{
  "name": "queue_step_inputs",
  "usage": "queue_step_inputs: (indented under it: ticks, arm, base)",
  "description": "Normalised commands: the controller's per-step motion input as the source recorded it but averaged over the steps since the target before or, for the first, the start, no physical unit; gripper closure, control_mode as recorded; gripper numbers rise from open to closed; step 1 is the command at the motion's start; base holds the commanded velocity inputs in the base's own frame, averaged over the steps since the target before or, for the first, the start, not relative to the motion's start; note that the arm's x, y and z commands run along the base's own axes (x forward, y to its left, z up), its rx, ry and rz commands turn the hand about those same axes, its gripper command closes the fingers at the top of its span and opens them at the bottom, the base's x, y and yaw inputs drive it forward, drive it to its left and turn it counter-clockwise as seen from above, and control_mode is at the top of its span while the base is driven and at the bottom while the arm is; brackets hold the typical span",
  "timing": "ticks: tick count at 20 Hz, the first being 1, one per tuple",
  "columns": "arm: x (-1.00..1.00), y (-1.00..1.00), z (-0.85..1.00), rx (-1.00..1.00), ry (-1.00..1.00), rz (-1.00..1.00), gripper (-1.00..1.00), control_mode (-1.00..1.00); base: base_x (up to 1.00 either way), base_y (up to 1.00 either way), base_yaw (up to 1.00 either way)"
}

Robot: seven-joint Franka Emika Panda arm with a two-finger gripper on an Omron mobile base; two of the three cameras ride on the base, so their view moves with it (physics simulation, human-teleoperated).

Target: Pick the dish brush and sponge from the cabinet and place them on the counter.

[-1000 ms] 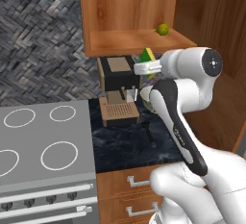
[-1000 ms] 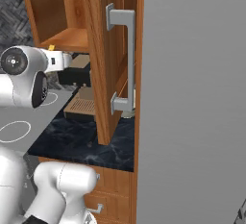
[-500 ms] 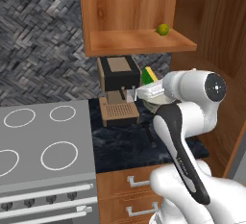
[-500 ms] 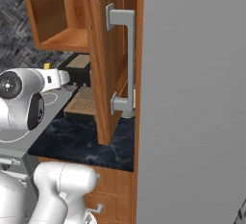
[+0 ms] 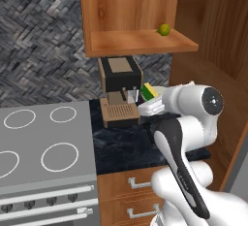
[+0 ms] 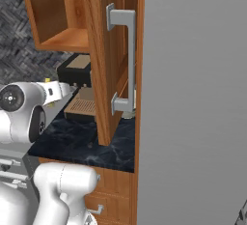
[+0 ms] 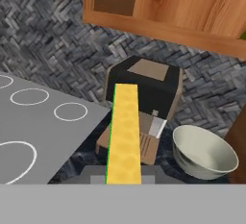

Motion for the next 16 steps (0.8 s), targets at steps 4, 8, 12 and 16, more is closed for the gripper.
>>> queue_step_inputs:
  ticks: [4,8,12,16]
  arm:
    - [0.00,0.00,-0.45,-0.06,0.12,0.02,1.00,-1.00]
    - [0.00,0.00,-0.47,-0.07,0.14,0.01,1.00,-1.00]
    - [0.00,0.00,-0.47,-0.07,0.08,0.01,1.00,-1.00]
    - [0.00,0.02,-0.46,-0.06,0.06,0.00,1.00,-1.00]
  base:
    - [0.00,0.00,0.00]
    - [0.00,0.00,0.00]
    - [0.00,0.00,0.00]
    - [0.00,0.00,0.00]
